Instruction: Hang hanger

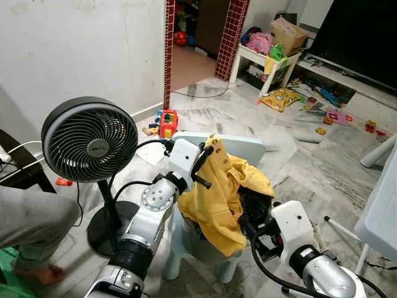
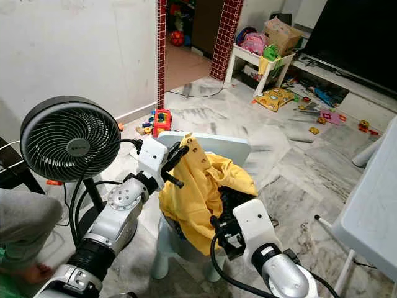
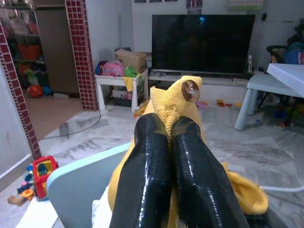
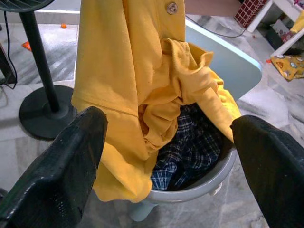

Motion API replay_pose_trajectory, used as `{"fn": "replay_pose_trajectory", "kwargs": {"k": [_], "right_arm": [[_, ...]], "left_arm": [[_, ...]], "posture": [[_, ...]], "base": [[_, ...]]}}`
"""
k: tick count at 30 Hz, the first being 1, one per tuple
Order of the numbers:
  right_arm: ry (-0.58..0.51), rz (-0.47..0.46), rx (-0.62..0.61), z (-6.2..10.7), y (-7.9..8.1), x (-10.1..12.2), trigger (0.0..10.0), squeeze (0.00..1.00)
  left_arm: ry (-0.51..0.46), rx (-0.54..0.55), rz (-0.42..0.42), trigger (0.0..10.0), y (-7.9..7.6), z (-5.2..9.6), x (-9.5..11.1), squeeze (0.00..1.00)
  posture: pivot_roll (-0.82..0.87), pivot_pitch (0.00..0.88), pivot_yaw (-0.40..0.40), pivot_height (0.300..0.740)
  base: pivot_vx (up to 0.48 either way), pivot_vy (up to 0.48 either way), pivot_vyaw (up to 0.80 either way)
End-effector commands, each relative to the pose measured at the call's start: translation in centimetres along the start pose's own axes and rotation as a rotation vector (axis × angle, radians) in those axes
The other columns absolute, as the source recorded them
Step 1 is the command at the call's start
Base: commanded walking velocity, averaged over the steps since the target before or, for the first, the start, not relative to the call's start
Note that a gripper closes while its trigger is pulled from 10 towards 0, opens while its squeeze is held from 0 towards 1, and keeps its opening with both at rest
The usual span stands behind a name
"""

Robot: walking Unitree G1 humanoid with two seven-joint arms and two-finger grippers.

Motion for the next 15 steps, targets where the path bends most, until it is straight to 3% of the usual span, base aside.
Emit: {"fn": "replay_pose_trajectory", "kwargs": {"k": [1, 11, 13, 15], "right_arm": [[0.008, 0.018, -0.032, -0.1, -0.9, -0.2, 10.0, 0.00], [-0.035, -0.003, -0.085, -0.9, -1.6, 0.2, 10.0, 0.00], [-0.053, -0.017, -0.103, -1.1, -1.9, 0.5, 10.0, 0.00], [-0.109, -0.050, -0.142, -1.6, -2.7, 1.4, 10.0, 0.00]], "left_arm": [[-0.039, -0.012, -0.013, 0.0, -0.4, -0.6, 0.9, 0.00], [-0.085, -0.053, -0.044, 0.0, -0.1, -0.8, 2.0, 0.00], [-0.105, -0.070, -0.067, 0.0, 0.1, -0.8, 2.6, 0.00], [-0.147, -0.125, -0.147, 0.0, 0.2, -0.5, 3.5, 0.00]], "posture": [[-0.01, 0.000, -0.124, 0.740], [0.02, 0.000, -0.109, 0.740], [0.03, 0.000, -0.109, 0.740], [0.05, 0.000, -0.107, 0.740]], "base": [[0.000, 0.000, 0.00], [0.000, 0.000, 0.00], [0.000, 0.000, 0.00], [0.000, 0.000, 0.00]]}}
Point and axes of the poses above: a point about 5 cm out from each wrist's last joint towards the gripper, its own z axis pointing back from the gripper into the wrist, its own x axis along the axis of the wrist's last joint, y = z × x, the point moved 3 cm from there along -z, pointing out of the wrist towards the gripper, and after that the axes turned 1 degree about -z, right-handed, at the moved point
